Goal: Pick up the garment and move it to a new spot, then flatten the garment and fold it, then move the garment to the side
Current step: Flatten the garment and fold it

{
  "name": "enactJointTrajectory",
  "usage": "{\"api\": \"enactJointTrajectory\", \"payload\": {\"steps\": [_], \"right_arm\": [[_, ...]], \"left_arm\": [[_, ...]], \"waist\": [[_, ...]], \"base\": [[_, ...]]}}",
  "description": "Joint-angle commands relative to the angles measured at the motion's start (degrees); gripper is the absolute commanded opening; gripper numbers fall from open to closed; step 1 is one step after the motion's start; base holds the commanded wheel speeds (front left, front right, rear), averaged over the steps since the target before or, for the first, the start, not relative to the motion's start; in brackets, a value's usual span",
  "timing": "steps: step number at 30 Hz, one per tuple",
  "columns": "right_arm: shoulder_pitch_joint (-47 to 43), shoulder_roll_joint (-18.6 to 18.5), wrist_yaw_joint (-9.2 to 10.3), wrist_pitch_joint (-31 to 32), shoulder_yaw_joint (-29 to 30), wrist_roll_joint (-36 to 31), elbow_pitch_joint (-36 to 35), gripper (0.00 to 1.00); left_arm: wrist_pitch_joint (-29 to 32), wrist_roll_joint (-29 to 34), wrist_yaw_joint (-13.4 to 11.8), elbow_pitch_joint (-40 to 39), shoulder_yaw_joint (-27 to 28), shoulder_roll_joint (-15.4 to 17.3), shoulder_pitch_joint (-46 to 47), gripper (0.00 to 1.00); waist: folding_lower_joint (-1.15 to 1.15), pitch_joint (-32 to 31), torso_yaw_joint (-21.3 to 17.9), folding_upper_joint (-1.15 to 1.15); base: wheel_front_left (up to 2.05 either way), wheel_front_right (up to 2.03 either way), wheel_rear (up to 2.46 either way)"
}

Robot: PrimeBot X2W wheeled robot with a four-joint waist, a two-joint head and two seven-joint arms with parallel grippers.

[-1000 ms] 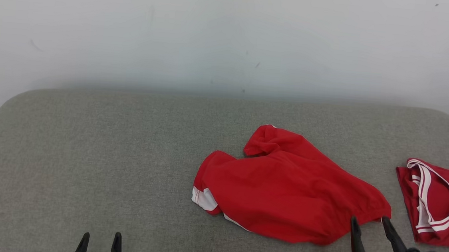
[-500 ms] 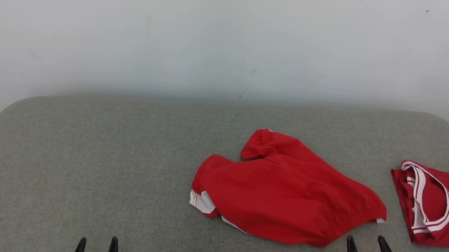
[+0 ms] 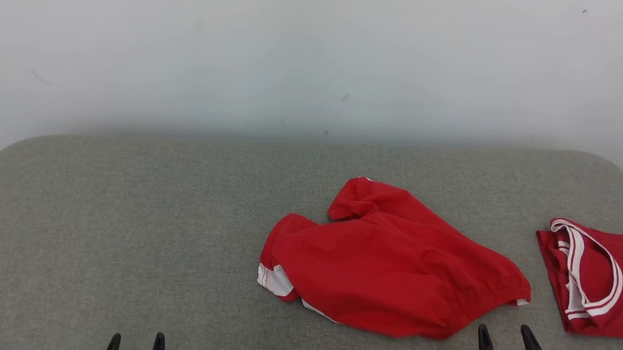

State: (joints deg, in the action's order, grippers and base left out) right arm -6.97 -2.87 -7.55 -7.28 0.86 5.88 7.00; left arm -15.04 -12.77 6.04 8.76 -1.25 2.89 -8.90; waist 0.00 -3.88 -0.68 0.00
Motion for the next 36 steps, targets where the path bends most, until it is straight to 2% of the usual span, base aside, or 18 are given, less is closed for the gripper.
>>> {"api": "enactJointTrajectory", "payload": {"steps": [1, 7, 13, 20, 27, 32, 36], "right_arm": [[0.6, 0.0, 0.13, -0.2, -0.1, 0.2, 0.2, 1.0], [1.1, 0.0, 0.13, -0.3, -0.6, 0.9, 0.3, 1.0], [1.7, 0.0, 0.13, -0.1, -1.5, 1.1, 0.0, 1.0], [2.9, 0.0, 0.13, 0.3, -2.3, 1.0, -0.2, 1.0], [4.1, 0.0, 0.13, 0.0, -2.2, 1.4, -0.7, 1.0], [4.5, 0.0, 0.13, -0.2, -2.8, 1.7, -0.6, 1.0], [4.5, 0.0, 0.13, -0.4, -2.9, 1.6, -0.6, 1.0]], "left_arm": [[-0.2, 0.5, 0.0, 0.3, 0.0, 0.0, 0.0, 1.0], [0.5, -0.4, 0.5, 4.5, -1.4, 0.1, 4.3, 1.0], [7.8, -2.5, 1.0, 12.0, -4.1, 1.3, 15.2, 1.0], [14.6, -4.1, 1.3, 22.3, -6.0, 1.6, 25.1, 1.0], [13.9, -4.9, 1.3, 29.1, -7.3, 1.3, 29.4, 1.0], [14.1, -5.5, -0.5, 34.2, -6.8, 1.2, 31.6, 1.0], [14.1, -5.7, -1.0, 36.4, -6.8, 1.2, 32.8, 1.0]], "waist": [[0.0, 0.2, -0.2, 0.0], [0.0, 0.9, -1.3, 0.0], [0.0, 2.2, -3.0, 0.0], [0.0, 4.9, -7.3, 0.0], [0.0, 7.9, -11.2, 0.0], [0.0, 8.9, -13.1, 0.0], [0.0, 9.1, -13.6, 0.0]], "base": [[0.0, 0.0, 0.0], [0.0, 0.0, 0.0], [0.0, 0.0, 0.0], [0.0, 0.0, 0.0], [0.0, 0.0, 0.0], [0.0, 0.0, 0.0], [0.0, 0.0, 0.0]]}}
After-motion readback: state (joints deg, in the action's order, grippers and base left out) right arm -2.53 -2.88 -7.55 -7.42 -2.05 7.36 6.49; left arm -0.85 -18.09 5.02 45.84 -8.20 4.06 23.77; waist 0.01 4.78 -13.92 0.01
